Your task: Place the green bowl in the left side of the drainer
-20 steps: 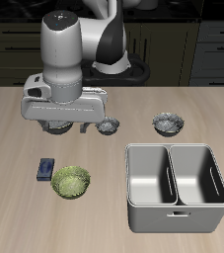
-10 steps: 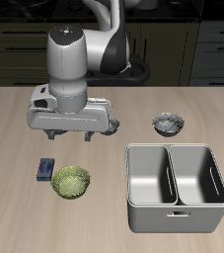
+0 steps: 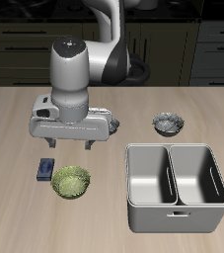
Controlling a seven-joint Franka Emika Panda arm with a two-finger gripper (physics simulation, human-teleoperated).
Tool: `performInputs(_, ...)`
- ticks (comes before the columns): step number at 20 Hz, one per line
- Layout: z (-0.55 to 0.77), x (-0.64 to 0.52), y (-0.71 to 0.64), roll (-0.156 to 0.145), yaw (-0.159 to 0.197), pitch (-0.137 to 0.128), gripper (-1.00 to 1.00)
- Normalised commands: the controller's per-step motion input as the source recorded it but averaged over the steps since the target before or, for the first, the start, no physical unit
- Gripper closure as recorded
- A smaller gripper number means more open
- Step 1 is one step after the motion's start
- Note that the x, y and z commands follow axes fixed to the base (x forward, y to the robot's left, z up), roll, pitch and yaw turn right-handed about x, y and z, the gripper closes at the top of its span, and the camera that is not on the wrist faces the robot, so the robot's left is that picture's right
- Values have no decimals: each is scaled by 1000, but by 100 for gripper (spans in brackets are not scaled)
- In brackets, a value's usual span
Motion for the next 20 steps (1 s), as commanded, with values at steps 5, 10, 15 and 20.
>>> performInputs(5, -152, 52, 192, 14, -1, -4, -100)
performInputs(10, -115, 84, 143, 2, 3, -18, -100)
performInputs(15, -297, 104, 148, -1, -9, 21, -100)
performInputs(20, -251, 12, 129, 12, -4, 23, -100)
